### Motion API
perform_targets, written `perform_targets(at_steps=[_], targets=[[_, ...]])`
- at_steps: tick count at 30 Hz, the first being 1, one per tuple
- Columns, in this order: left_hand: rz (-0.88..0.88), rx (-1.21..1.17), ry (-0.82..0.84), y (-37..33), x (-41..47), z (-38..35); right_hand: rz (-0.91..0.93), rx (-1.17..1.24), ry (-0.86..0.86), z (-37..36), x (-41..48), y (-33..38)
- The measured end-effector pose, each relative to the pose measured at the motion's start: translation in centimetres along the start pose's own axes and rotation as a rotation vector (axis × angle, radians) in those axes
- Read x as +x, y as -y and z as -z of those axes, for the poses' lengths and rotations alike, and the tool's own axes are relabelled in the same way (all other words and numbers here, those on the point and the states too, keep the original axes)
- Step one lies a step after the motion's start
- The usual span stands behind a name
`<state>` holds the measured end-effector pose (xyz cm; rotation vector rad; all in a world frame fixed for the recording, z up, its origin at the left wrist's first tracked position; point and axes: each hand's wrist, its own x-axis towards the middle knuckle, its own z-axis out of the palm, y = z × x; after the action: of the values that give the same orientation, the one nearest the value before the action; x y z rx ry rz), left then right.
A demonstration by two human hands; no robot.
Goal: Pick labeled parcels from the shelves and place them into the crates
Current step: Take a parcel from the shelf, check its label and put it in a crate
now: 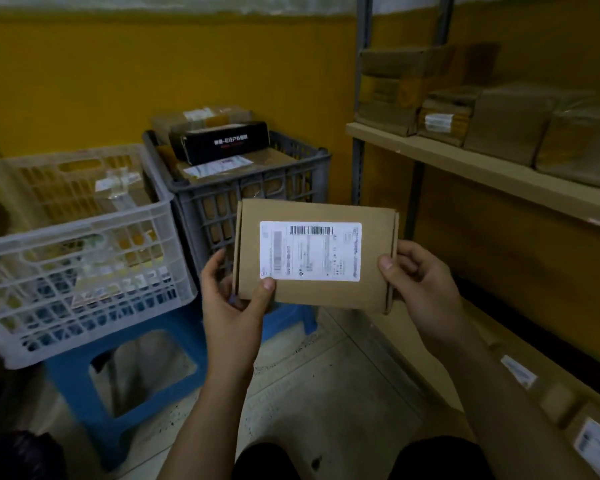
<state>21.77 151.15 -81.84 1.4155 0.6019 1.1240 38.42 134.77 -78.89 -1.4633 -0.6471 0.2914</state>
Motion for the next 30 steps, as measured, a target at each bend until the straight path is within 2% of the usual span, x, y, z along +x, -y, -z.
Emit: perform_targets(at_steps=[3,9,12,14,17,20,22,25,27,30], targets=[[-0.052,0.102,0.037,-0.1,0.9,0.1,0.085,-0.053,0.001,0.8,0.0,0.4],[-0.145,0.003,0.086,-1.5,1.5,-0.1,0.228,-0.103,0.051,2.5,0.3,0.0],[-0.201,0.069,0.092,-1.2,2.0,-0.1,0.227,-0.102,0.057,2.6,0.5,-0.3],[-0.176,0.096,0.106,-1.0,2.4,-0.1,0.178,-0.097,0.042,2.5,0.7,-0.6],[-0.009,0.083,0.167,-1.0,2.6,-0.5,0.063,-0.136,0.007,3.0,1.1,-1.7],[0.208,0.075,0.245,0.3,2.1,-1.2,-0.080,-0.083,-0.110,3.7,1.3,-3.5],[0.335,0.014,0.240,1.8,1.2,-2.0,-0.215,0.066,-0.166,3.9,0.7,-4.8],[0.481,-0.046,0.200,4.5,-0.4,-4.2,-0.398,0.331,-0.133,4.1,-0.8,-7.3],[0.583,-0.072,0.193,6.2,-1.6,-5.8,-0.461,0.429,-0.123,4.0,-1.7,-9.2],[0.703,-0.077,0.270,8.4,-3.1,-7.9,-0.522,0.565,-0.255,4.7,-1.8,-12.1]])
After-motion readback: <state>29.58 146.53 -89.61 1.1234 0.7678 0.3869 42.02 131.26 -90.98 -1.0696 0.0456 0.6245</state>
